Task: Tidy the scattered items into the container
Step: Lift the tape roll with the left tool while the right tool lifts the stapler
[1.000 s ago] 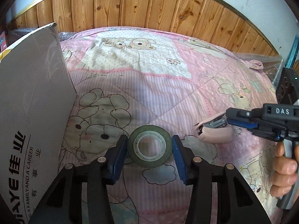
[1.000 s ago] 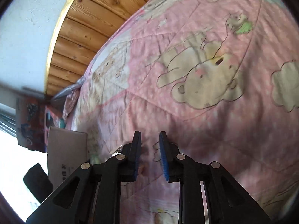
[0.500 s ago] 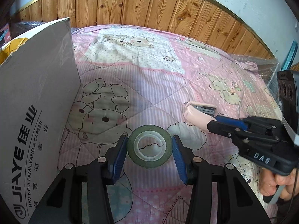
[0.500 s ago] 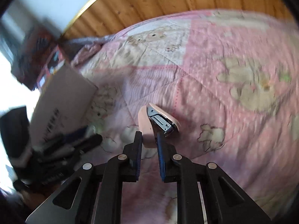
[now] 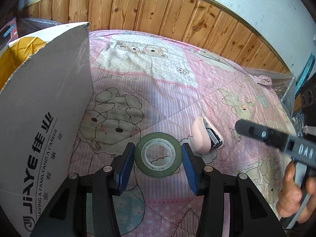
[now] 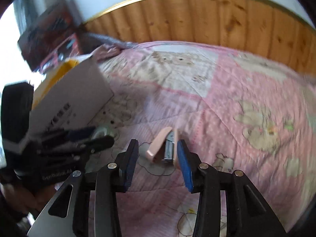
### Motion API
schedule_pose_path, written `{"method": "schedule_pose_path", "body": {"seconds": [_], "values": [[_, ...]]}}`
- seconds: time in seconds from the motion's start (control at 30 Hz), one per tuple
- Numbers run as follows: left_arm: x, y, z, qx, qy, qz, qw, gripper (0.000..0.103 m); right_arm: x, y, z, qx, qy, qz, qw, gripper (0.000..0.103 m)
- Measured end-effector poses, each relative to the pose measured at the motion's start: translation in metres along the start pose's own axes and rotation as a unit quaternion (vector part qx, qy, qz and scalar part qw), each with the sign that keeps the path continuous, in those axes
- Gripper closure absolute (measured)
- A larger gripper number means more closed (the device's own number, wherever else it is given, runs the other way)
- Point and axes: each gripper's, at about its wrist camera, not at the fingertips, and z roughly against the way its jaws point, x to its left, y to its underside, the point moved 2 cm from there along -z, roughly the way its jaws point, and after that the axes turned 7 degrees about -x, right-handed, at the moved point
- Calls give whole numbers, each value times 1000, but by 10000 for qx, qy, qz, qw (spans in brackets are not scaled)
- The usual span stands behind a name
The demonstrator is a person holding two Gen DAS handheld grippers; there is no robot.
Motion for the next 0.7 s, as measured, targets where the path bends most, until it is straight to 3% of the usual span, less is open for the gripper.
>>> {"method": "schedule_pose_path", "body": {"seconds": [0.1, 0.17, 0.27, 0.33, 0.37, 0.47, 0.53, 0.7], "values": [[8, 2, 3, -23, -56, 139, 9999, 54, 38, 10, -15, -55, 256, 1155, 9930, 60], [12, 4, 2, 17, -69, 178, 9998, 54, 38, 18, -29, 118, 572, 1406, 9883, 62], [12, 8, 1, 99, 28, 230, 9997, 54, 1, 20, -33, 272, 563, 403, 9972, 66], [7, 9, 0, 109, 93, 200, 9997, 54, -34, 19, -24, 161, 65, -779, 9968, 70], [5, 9, 0, 110, 122, 181, 9997, 54, -53, 20, -20, 117, -201, -1466, 9889, 70], [-2, 10, -2, 139, 209, 140, 9996, 54, -100, 34, -18, -43, -881, -3101, 9466, 70], [-6, 10, -4, 160, 255, 113, 9995, 54, -112, 38, -14, -143, -868, -3342, 9384, 65], [-10, 11, -4, 181, 325, 116, 9992, 54, -114, 33, 1, -272, -331, -3126, 9489, 62]]}}
